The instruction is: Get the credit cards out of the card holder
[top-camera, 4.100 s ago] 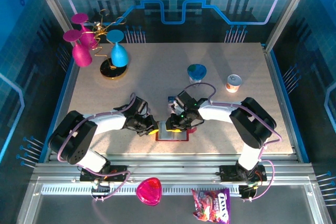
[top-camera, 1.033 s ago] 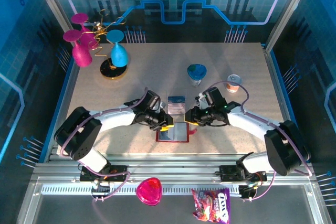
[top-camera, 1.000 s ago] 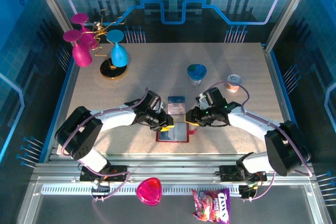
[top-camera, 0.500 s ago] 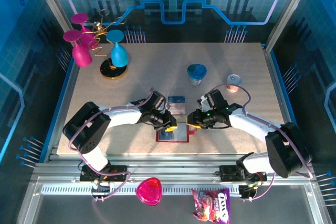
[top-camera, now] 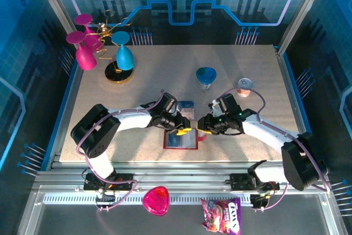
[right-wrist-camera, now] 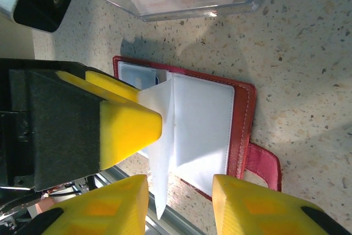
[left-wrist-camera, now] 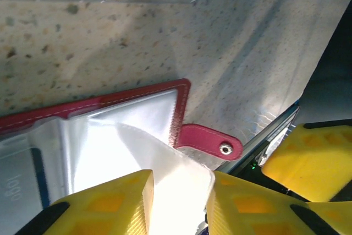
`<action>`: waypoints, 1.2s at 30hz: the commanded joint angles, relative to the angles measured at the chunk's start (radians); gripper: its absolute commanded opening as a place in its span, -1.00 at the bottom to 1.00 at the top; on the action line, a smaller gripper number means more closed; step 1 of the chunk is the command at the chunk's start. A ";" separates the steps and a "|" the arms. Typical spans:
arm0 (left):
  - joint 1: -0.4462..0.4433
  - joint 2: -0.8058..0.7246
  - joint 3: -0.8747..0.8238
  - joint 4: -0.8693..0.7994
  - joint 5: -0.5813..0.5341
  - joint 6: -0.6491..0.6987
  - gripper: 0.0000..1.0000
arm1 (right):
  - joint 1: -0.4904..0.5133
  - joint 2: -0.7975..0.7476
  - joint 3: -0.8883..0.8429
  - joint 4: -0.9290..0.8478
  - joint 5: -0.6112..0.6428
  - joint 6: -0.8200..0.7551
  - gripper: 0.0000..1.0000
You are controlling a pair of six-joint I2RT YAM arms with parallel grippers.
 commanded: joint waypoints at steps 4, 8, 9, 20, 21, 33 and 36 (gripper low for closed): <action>-0.006 0.000 0.029 0.015 0.027 0.002 -0.35 | -0.013 -0.022 -0.002 -0.047 0.005 -0.013 -0.28; -0.002 -0.018 0.022 0.006 0.021 0.009 -0.34 | -0.011 -0.020 0.002 -0.042 0.000 -0.005 -0.28; 0.001 -0.024 0.018 0.003 0.020 0.011 -0.34 | -0.010 -0.017 0.002 -0.038 -0.001 -0.003 -0.28; 0.078 -0.117 -0.093 -0.012 0.014 0.039 -0.35 | 0.054 0.059 0.039 0.004 0.000 0.031 -0.28; 0.087 -0.127 -0.105 -0.022 0.009 0.047 -0.35 | 0.065 0.073 0.048 0.008 0.002 0.035 -0.28; 0.138 -0.180 -0.205 -0.087 -0.026 0.126 -0.35 | 0.210 0.248 0.159 0.054 0.019 0.075 -0.28; 0.139 -0.178 -0.223 -0.080 -0.026 0.128 -0.35 | 0.234 0.288 0.179 0.069 0.020 0.086 -0.29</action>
